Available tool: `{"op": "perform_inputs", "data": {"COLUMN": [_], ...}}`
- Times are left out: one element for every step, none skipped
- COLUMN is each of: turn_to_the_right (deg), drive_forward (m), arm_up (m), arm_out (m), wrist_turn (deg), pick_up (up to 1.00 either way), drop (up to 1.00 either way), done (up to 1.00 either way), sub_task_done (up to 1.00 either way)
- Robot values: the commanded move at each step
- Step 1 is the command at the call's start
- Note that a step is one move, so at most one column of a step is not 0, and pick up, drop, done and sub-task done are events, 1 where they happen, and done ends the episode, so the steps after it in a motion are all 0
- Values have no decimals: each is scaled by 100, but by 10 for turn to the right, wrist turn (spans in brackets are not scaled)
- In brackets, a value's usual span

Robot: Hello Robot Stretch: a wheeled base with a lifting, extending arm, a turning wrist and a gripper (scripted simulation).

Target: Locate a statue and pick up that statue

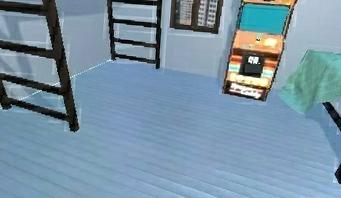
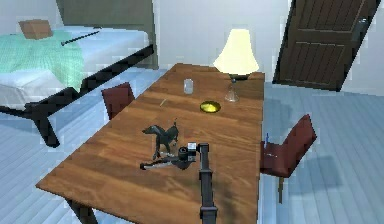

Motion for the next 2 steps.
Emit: {"op": "perform_inputs", "data": {"turn_to_the_right": [0,0], "drive_forward": [0,0], "arm_up": [10,0], "arm_out": [0,0], "wrist_turn": [0,0], "pick_up": [0,0], "drop": [0,0], "done": [0,100], "sub_task_done": [0,0]}}
